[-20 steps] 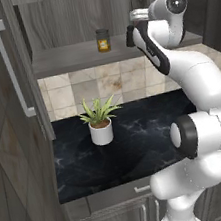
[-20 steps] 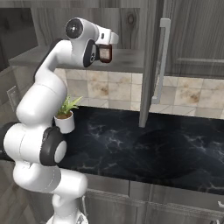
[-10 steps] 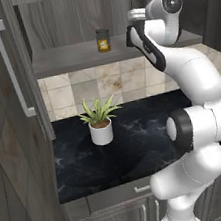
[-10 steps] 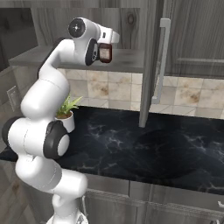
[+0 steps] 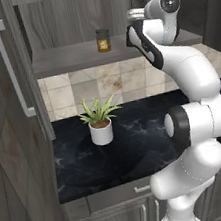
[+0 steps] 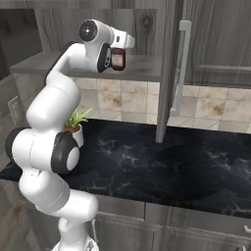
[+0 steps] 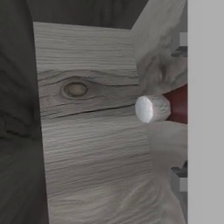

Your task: Collect the turmeric, ketchup, and shaker from the cabinet and place them next to the stove.

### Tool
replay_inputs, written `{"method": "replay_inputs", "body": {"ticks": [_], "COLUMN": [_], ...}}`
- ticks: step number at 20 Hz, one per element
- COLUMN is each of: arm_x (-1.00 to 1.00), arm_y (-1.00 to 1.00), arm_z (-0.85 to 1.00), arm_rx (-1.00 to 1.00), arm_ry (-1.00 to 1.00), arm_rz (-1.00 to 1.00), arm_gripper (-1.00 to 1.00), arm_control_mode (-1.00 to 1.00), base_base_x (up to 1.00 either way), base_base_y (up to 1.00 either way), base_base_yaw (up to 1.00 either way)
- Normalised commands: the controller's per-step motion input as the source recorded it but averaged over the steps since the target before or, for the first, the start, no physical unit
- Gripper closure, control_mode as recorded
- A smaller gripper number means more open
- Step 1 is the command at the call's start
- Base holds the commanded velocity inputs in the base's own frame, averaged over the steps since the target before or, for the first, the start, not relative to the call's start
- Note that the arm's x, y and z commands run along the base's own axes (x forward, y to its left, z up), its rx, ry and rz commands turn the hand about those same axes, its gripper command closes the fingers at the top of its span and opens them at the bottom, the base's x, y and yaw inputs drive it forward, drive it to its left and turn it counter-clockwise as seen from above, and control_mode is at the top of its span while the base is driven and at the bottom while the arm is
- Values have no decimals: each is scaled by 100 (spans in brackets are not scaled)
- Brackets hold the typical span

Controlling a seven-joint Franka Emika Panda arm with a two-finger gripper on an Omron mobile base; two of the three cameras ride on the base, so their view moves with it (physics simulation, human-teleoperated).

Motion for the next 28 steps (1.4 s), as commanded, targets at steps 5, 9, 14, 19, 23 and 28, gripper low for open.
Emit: {"method": "replay_inputs", "body": {"ticks": [5,9,14,19,23,28], "arm_x": [6,3,1,6,3,0], "arm_y": [-3,-2,-3,0,0,0], "arm_z": [-6,-8,-12,-4,0,0], "arm_rx": [0,0,0,0,0,0], "arm_ry": [0,0,0,0,0,0], "arm_rz": [0,0,0,0,0,0], "arm_gripper": [-100,-100,-100,-100,-100,-100], "arm_control_mode": [-100,-100,-100,-100,-100,-100], "base_base_x": [0,0,0,0,0,0], "base_base_y": [0,0,0,0,0,0], "base_base_yaw": [0,0,0,0,0,0]}}
